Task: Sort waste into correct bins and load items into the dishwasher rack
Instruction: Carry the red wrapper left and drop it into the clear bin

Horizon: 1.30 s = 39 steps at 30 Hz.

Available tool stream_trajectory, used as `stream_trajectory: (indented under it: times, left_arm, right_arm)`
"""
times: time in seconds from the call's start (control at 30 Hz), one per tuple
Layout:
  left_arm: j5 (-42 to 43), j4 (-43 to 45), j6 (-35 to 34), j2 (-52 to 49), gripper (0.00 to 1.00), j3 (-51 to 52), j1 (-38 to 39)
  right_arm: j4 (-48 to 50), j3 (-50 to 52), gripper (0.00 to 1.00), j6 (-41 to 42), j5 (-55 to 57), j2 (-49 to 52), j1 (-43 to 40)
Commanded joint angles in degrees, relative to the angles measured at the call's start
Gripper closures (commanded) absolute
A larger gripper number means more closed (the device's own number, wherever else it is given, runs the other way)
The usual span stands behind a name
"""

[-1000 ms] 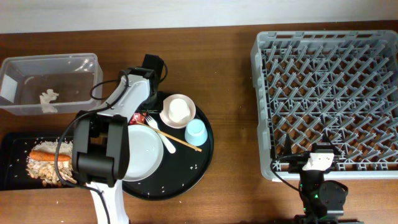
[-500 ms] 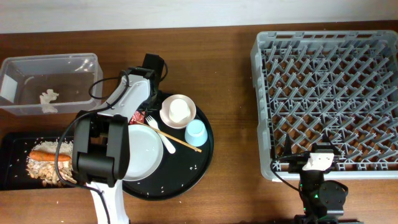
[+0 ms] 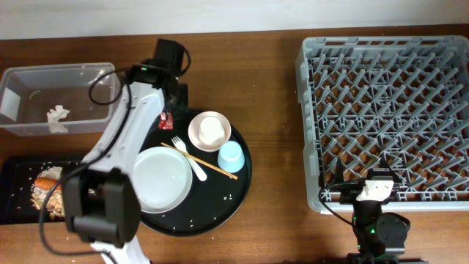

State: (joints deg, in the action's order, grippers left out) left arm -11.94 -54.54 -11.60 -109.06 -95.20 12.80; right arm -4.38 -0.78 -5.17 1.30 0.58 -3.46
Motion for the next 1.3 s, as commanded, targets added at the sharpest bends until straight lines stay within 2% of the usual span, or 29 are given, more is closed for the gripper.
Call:
stream_trajectory:
  times: [0.0, 0.13, 0.27, 0.43, 0.53, 0.57, 0.63, 0.67, 0.7, 0.73, 0.77, 0.8, 0.83, 0.87, 0.97, 1.03, 1.27]
  left_arm:
    - [0.33, 3.26, -0.11, 5.95, 1.0, -1.33, -0.9]
    - [0.15, 8.74, -0.76, 7.19, 1.0, -1.33, -5.25]
    - [0.2, 13.2, -0.79, 7.17, 1.0, -1.33, -14.58]
    - [6.88, 17.59, -2.36, 5.7, 0.99, -1.33, -25.81]
    - [9.88, 18.97, -6.75, 2.08, 0.98, -1.33, -30.1]
    - [10.82, 19.04, -7.3, 0.7, 0.93, -1.33, -31.04]
    - [11.87, 18.95, -7.3, -1.05, 0.68, -1.33, -31.8]
    - [12.04, 18.93, -7.28, -1.9, 0.66, -1.33, -32.06]
    - [12.02, 18.97, -7.28, -2.64, 0.7, -1.33, -32.24]
    - [12.02, 18.99, -7.28, -3.1, 0.7, -1.33, -32.35]
    - [12.0, 19.06, -7.26, -3.13, 0.65, -1.33, -32.37]
    - [12.09, 19.43, -7.28, -3.13, 0.46, -1.33, -32.37]
    - [12.26, 19.78, -7.26, -3.1, 0.34, -1.4, -32.35]
    - [12.26, 19.52, -7.23, -2.97, 0.28, -1.64, -32.35]
    - [12.81, 15.76, -7.21, -0.52, 0.26, -2.75, -32.3]
    - [16.41, 14.58, -7.21, 2.54, 0.27, -3.15, -32.3]
    - [43.58, 12.68, -7.28, 13.81, 0.26, -3.17, -32.3]
  right_arm:
    - [-0.17, 0.46, 0.01, -0.39, 0.5, -0.37, -0.42]
    - [-0.17, 0.46, 0.01, -0.39, 0.5, -0.37, -0.42]
    - [-0.2, 0.46, 0.01, -0.39, 0.5, -0.37, -0.42]
    - [-0.17, 0.46, 0.01, -0.39, 0.5, -0.37, -0.42]
    - [-0.17, 0.46, 0.01, -0.39, 0.5, -0.37, -0.42]
    - [-0.17, 0.46, 0.01, -0.37, 0.5, -0.37, -0.42]
    - [-0.17, 0.46, 0.01, -0.39, 0.5, -0.37, -0.42]
    - [-0.17, 0.46, 0.01, -0.39, 0.5, -0.37, -0.42]
    - [-0.17, 0.46, 0.01, -0.37, 0.5, -0.37, -0.42]
    - [-0.17, 0.46, 0.01, -0.39, 0.5, -0.37, -0.42]
    - [-0.17, 0.46, 0.01, -0.39, 0.5, -0.37, -0.42]
    - [-0.17, 0.46, 0.01, -0.39, 0.5, -0.37, -0.42]
    - [-0.17, 0.46, 0.01, -0.39, 0.5, -0.37, -0.42]
    - [-0.17, 0.46, 0.01, -0.39, 0.5, -0.37, -0.42]
    - [-0.17, 0.46, 0.02, -0.39, 0.5, -0.37, -0.42]
    - [-0.17, 0.46, 0.01, -0.39, 0.5, -0.37, -0.42]
    - [-0.17, 0.46, 0.01, -0.39, 0.5, -0.37, -0.42]
